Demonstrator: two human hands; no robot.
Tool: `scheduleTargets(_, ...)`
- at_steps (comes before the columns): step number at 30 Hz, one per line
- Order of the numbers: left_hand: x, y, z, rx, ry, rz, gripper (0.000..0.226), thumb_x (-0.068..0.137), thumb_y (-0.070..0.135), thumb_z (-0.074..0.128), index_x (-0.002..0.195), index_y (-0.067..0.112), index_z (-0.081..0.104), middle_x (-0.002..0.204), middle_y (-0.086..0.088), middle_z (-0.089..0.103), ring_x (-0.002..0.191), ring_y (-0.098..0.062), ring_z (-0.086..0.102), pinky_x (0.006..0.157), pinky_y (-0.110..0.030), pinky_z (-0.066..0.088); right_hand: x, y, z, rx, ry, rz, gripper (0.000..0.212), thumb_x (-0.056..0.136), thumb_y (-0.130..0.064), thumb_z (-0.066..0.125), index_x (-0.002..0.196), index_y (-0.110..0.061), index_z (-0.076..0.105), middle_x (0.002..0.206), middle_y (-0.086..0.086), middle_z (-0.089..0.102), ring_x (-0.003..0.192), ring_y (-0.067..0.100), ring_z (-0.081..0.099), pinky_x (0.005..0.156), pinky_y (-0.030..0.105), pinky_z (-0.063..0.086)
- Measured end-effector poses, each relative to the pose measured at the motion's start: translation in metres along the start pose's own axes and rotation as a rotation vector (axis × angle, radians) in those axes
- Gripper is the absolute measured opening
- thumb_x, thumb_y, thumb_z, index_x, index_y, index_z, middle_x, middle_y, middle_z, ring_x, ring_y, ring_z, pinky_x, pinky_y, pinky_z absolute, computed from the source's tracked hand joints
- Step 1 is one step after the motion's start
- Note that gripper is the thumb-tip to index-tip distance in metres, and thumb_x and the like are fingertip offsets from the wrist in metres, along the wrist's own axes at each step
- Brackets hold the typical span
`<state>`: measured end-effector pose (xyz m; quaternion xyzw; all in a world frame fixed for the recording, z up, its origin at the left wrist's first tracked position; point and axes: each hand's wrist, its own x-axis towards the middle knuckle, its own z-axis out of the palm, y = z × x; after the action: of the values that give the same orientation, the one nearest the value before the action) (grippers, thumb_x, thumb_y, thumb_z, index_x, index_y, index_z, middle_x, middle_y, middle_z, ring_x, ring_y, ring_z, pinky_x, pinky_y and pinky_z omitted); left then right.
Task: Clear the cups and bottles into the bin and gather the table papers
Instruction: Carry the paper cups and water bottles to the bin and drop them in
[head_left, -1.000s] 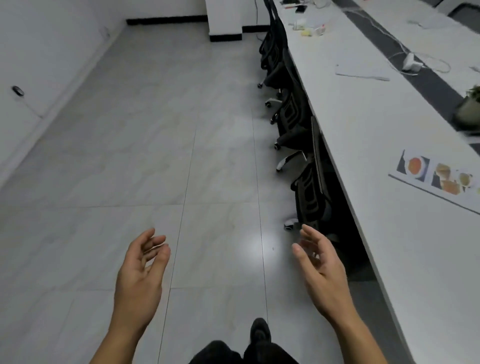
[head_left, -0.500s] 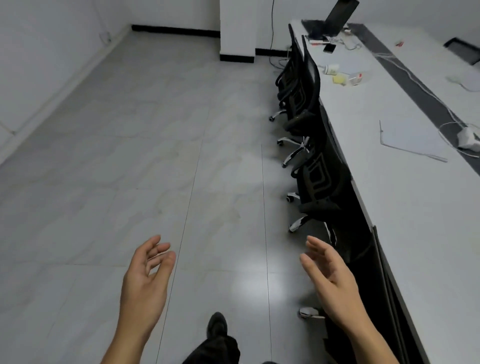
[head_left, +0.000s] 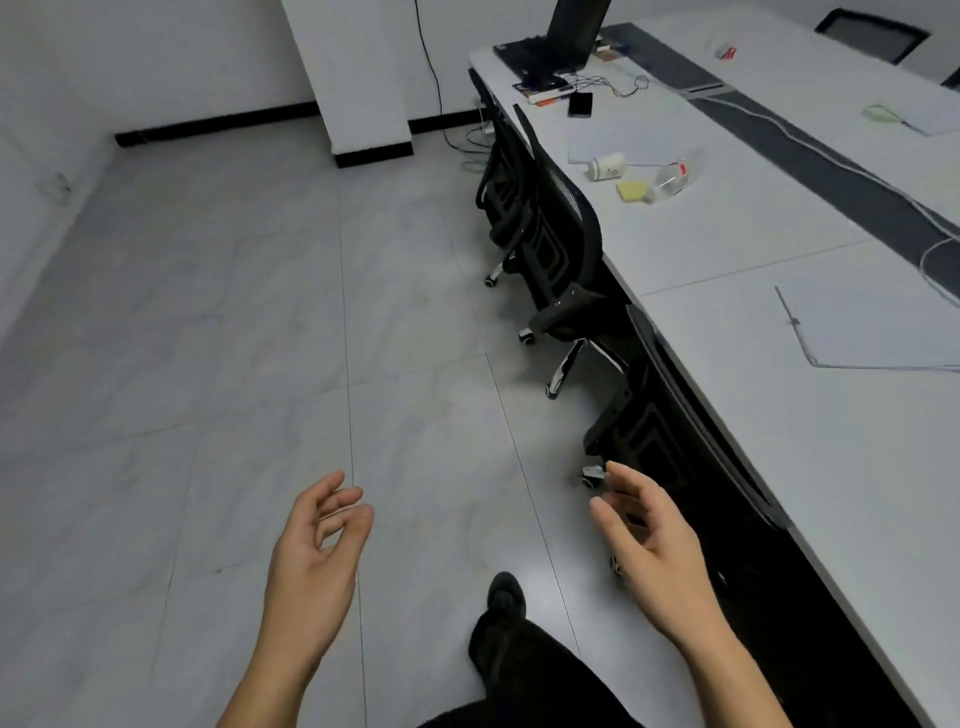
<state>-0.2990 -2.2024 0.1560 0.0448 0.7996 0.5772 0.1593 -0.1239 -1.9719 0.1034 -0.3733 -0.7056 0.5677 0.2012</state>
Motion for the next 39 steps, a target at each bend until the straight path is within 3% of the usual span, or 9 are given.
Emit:
scheduleTargets(7, 0.207, 0.09, 0.028, -0.005, 0.055, 0.032, 0.037, 0.094, 0.022, 0.063, 0.127, 0.033, 0.052, 0.118, 0.013, 0.066, 0.113, -0.011, 0.063, 0.102, -0.048, 0.049, 0.215, -0.089, 0.053, -0.02, -0.062, -0.049, 0.039, 0.094, -0.025, 0.067, 0.132, -0.031, 0.059, 0.128, -0.021, 0.06, 0.113, -0.003, 0.059, 0.085, 0.013, 0.05)
scheduleTargets(10, 0.289, 0.109, 0.052, -0.019, 0.061, 0.006, 0.036, 0.094, 0.021, 0.064, 0.126, 0.033, 0.054, 0.116, 0.014, 0.067, 0.112, -0.011, 0.063, 0.102, -0.048, 0.049, 0.295, -0.104, 0.073, -0.027, -0.053, -0.038, 0.04, 0.093, -0.022, 0.068, 0.132, -0.03, 0.059, 0.127, -0.018, 0.062, 0.113, -0.004, 0.06, 0.083, 0.005, 0.045)
scheduleTargets(14, 0.411, 0.12, 0.102, 0.0, -0.001, 0.008, 0.034, 0.094, 0.02, 0.064, 0.122, 0.036, 0.056, 0.114, 0.014, 0.068, 0.111, -0.01, 0.064, 0.1, -0.046, 0.05, 0.408, -0.103, 0.105, -0.032, 0.009, 0.009, 0.043, 0.092, -0.022, 0.07, 0.131, -0.036, 0.058, 0.124, -0.016, 0.064, 0.112, 0.0, 0.062, 0.086, 0.012, 0.049)
scheduleTargets(17, 0.509, 0.142, 0.146, 0.021, -0.118, 0.031, 0.034, 0.094, 0.019, 0.063, 0.123, 0.034, 0.055, 0.115, 0.013, 0.067, 0.109, -0.006, 0.063, 0.098, -0.042, 0.051, 0.489, -0.11, 0.12, -0.045, 0.084, 0.036, 0.046, 0.091, -0.021, 0.071, 0.133, -0.033, 0.057, 0.125, -0.017, 0.063, 0.111, 0.002, 0.062, 0.09, 0.021, 0.051)
scheduleTargets(22, 0.646, 0.221, 0.228, 0.102, -0.367, 0.133, 0.034, 0.095, 0.021, 0.063, 0.125, 0.035, 0.054, 0.116, 0.015, 0.066, 0.105, 0.001, 0.062, 0.085, -0.022, 0.048, 0.595, -0.146, 0.11, -0.005, 0.299, 0.089, 0.045, 0.092, -0.023, 0.07, 0.134, -0.031, 0.056, 0.127, -0.017, 0.062, 0.113, 0.0, 0.061, 0.085, 0.018, 0.053)
scheduleTargets(25, 0.706, 0.269, 0.289, 0.159, -0.503, 0.196, 0.036, 0.095, 0.021, 0.063, 0.128, 0.031, 0.054, 0.116, 0.015, 0.065, 0.103, -0.001, 0.063, 0.086, -0.021, 0.048, 0.641, -0.157, 0.093, 0.083, 0.423, 0.14, 0.044, 0.092, -0.028, 0.068, 0.133, -0.036, 0.055, 0.127, -0.021, 0.062, 0.113, -0.002, 0.061, 0.078, 0.018, 0.055)
scheduleTargets(32, 0.795, 0.319, 0.448, 0.244, -0.714, 0.28, 0.039, 0.095, 0.02, 0.061, 0.133, 0.027, 0.051, 0.115, 0.013, 0.064, 0.1, -0.001, 0.064, 0.084, -0.017, 0.05, 0.75, -0.12, 0.053, 0.101, 0.628, 0.271, 0.044, 0.094, -0.03, 0.066, 0.136, -0.037, 0.052, 0.13, -0.023, 0.058, 0.115, -0.003, 0.059, 0.083, 0.016, 0.049)
scheduleTargets(35, 0.818, 0.325, 0.516, 0.306, -0.832, 0.289, 0.043, 0.096, 0.02, 0.062, 0.135, 0.029, 0.049, 0.118, 0.014, 0.063, 0.101, 0.007, 0.061, 0.086, -0.018, 0.048, 0.794, -0.098, 0.027, 0.08, 0.685, 0.34, 0.047, 0.095, -0.031, 0.065, 0.139, -0.032, 0.051, 0.131, -0.017, 0.058, 0.115, 0.001, 0.059, 0.085, 0.017, 0.048)
scheduleTargets(39, 0.835, 0.326, 0.601, 0.458, -0.999, 0.347, 0.043, 0.095, 0.02, 0.063, 0.134, 0.03, 0.047, 0.12, 0.014, 0.058, 0.112, -0.002, 0.058, 0.077, -0.007, 0.044, 0.838, -0.079, -0.007, 0.078, 0.754, 0.43, 0.051, 0.095, -0.032, 0.065, 0.143, -0.026, 0.049, 0.135, -0.01, 0.055, 0.115, 0.01, 0.059, 0.092, 0.029, 0.052)
